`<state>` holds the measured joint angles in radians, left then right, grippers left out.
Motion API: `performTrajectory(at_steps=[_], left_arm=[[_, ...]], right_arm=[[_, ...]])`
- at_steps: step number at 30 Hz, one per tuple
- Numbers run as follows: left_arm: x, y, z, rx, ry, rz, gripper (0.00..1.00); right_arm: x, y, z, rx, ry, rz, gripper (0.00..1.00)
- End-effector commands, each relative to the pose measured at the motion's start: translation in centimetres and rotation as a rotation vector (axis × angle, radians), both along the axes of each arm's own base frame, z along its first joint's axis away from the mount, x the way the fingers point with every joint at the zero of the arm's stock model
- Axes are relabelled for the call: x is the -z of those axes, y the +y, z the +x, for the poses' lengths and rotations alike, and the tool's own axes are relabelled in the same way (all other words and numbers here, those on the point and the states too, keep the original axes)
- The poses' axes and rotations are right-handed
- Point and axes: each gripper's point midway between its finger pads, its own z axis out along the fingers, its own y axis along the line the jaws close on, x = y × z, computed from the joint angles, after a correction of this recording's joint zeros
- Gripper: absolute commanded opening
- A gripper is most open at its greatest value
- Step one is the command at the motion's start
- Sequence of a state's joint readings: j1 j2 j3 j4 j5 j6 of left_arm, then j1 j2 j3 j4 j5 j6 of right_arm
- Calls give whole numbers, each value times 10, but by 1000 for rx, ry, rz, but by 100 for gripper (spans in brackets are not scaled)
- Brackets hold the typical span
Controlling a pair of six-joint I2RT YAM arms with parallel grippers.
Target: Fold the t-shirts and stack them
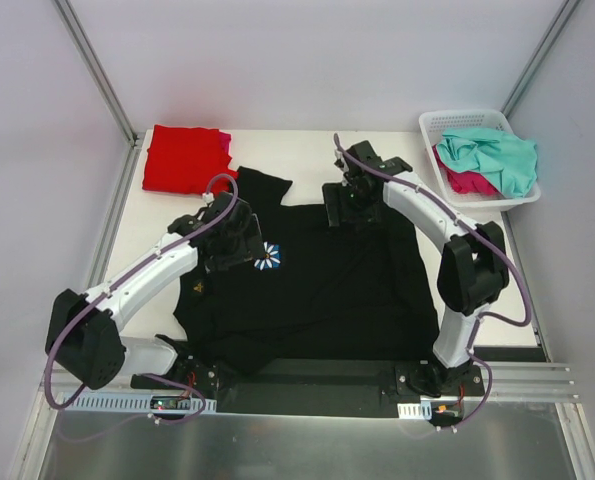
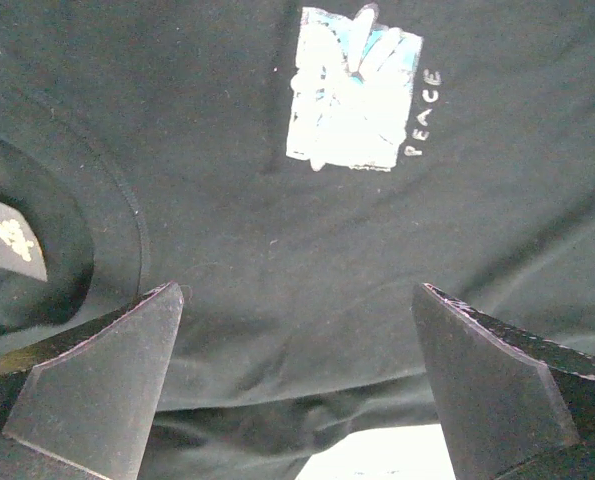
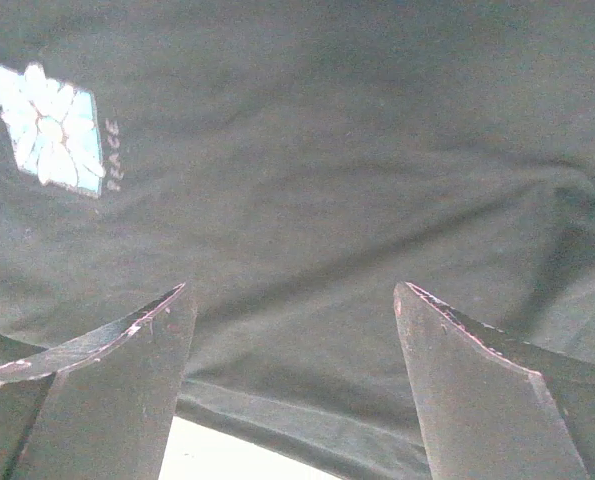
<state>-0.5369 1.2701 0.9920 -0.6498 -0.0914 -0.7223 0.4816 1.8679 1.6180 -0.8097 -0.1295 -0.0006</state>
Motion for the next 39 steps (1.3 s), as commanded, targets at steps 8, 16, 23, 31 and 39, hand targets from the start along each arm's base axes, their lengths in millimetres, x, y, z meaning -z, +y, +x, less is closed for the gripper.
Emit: performTrajectory(at_steps=[8,16,23,31,39], left_arm=[[56,-26,41,31,42,-17,99],[66,-25,26,21,80,-39,99],[77,-16,15,-4,64,-41,99],[48,-25,62,8,4,-102,99],[32,-20,100,5,-11,-78,99]], right_arm=[[60,-16,-29,26,106,-91,84],[54,-16,-22,34,119,-60,84],[65,-15,-36,36,113,-39,84],[52,-30,15,123,102,6,83],[37,-53,44,183,90,-8,83]])
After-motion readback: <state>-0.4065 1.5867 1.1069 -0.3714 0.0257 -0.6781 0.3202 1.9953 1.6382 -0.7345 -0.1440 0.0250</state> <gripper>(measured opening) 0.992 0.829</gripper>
